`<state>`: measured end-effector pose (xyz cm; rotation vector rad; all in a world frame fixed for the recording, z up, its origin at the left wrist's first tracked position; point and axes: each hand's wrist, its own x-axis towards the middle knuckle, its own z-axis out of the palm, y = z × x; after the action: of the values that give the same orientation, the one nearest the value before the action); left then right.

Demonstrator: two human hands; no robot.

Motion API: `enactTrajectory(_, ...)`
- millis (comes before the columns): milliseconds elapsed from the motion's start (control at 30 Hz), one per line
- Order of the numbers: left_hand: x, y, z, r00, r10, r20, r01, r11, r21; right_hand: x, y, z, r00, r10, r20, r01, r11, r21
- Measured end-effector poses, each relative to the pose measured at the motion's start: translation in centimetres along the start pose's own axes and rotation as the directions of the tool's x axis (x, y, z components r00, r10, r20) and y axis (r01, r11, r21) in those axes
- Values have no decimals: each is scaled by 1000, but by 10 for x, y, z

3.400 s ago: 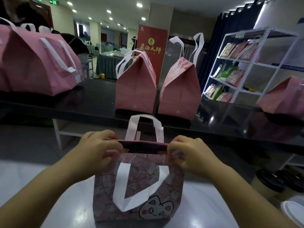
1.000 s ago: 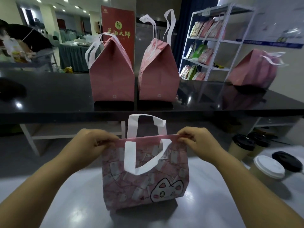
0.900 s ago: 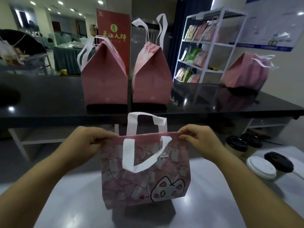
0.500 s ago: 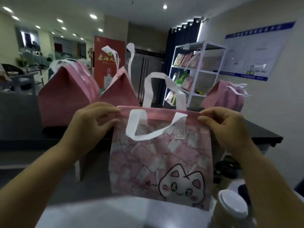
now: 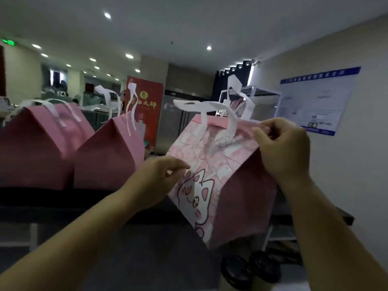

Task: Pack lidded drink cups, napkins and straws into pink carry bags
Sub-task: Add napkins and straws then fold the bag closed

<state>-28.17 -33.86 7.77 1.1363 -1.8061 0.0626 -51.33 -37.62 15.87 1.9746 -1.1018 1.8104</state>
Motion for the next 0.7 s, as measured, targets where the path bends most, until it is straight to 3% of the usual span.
enactTrajectory(233,6,-19,32,969,-189,158,208,971,-117,-15,20,74,993,95,76,-94,995,-13)
enactTrajectory(333,6,-35,43,951,-278,138,282,959,-8,-19,24,103,980,175,99,-182,981,64)
enactTrajectory(433,5,-53,50,942,-326,83,317,943,97,-24,26,126,938,214,272,-275,938,210)
enactTrajectory(567,4,-74,52,921,-390,1,387,915,115,-30,36,134,874,134,466,-325,876,356)
enactTrajectory(633,4,-82,53,914,-405,-13,405,910,94,-36,50,132,846,86,526,-275,916,292)
enactTrajectory(700,4,-85,56,913,-407,-38,408,909,88,-47,68,131,795,133,592,-272,950,152)
